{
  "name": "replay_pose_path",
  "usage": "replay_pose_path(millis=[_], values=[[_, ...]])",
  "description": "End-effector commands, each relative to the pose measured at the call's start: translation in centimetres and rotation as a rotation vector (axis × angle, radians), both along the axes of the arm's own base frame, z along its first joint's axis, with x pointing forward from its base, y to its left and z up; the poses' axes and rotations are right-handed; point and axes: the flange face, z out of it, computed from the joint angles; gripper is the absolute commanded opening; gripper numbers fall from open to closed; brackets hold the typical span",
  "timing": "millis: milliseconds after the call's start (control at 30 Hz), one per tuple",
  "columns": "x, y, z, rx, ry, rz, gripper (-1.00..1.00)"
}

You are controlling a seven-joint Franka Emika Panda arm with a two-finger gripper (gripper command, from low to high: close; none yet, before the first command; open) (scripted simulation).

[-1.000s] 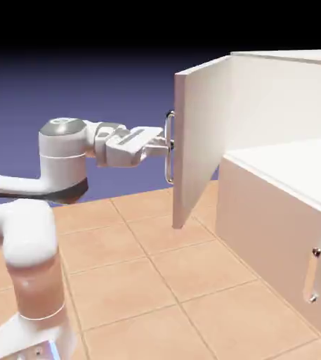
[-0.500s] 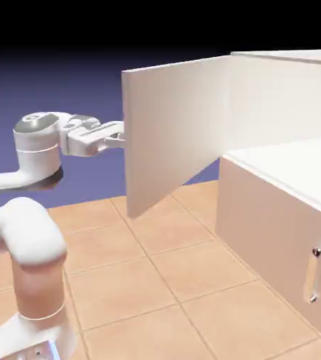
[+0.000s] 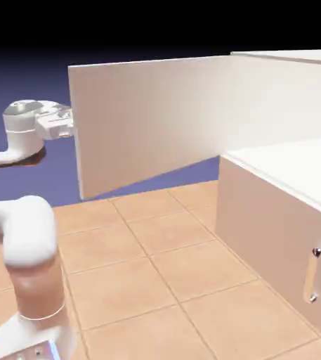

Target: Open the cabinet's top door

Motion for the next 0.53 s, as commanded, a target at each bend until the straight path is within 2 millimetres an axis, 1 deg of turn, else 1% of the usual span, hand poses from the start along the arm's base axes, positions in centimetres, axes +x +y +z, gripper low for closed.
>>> replay_pose_path(millis=[0, 267, 500], values=[[0.0, 0.9, 0.0, 0.000, 0.000, -0.019, -1.00], [0.4, 8.0, 0.0, 0.000, 0.000, -0.154, -1.00], [1.4, 13.4, 0.0, 0.000, 0.000, -0.257, -1.00]])
